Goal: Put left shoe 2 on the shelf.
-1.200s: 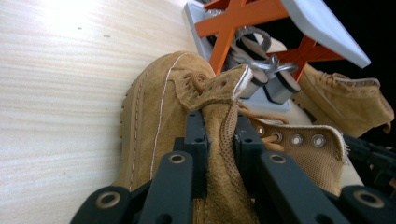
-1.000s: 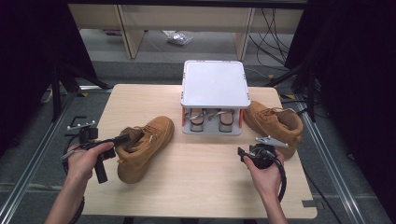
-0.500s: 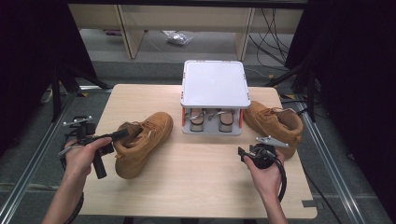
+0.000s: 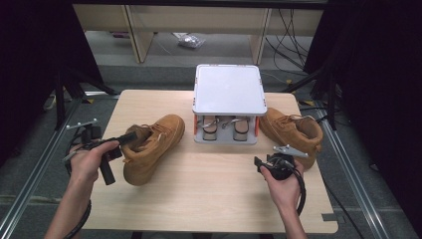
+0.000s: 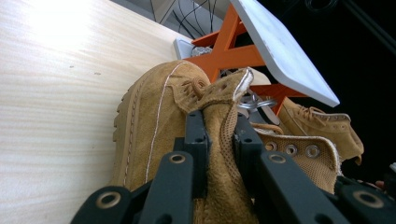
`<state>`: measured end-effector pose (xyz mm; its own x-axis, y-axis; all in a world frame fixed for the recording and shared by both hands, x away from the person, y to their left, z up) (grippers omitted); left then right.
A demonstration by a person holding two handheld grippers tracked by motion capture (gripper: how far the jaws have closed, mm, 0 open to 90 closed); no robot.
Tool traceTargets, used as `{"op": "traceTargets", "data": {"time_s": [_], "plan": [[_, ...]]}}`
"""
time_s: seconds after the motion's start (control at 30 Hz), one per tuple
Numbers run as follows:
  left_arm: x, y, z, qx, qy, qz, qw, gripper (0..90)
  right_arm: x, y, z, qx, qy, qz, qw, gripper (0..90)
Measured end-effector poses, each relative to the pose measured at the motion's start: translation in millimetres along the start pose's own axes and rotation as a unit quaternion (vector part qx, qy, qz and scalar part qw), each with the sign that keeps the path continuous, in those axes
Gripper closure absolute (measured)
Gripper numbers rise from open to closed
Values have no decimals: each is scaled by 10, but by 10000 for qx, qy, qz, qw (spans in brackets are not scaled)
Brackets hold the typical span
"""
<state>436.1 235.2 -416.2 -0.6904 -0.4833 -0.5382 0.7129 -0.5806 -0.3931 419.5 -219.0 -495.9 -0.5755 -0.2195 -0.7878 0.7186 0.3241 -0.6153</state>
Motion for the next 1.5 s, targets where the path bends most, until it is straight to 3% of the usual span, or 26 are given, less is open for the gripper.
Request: {"op": "traceTargets", "data": {"time_s": [0.07,0.57,0.83,1.03,1.5], "plan": [[-23,14,16,87,-28,57,9999,799,-1,-1,4,8,-4,4,10000,485],[-145,59,99,137,-95,131,9998,798,4,-5,-9,-39,-34,-63,10000,487],[-197,80,142,150,-90,159,9997,799,2,15,-5,72,-17,5,10000,487],[-249,86,193,212,-114,202,9995,798,-5,6,-10,-17,-18,25,10000,487],[-403,78,294,346,-163,330,9987,799,6,13,-15,50,-43,-21,10000,486]]}}
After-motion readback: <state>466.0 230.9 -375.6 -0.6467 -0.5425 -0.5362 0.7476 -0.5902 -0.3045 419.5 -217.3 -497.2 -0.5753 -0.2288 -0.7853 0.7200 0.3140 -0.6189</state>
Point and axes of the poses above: each handheld gripper's, and its own axes: y roughly forward along the jaws, x roughly out of its underside, z roughly to its right, the point moved 6 cm from there along y, roughly forward along the jaws, and after that the axes turned 11 degrees about -y, right-handed, at the moved point
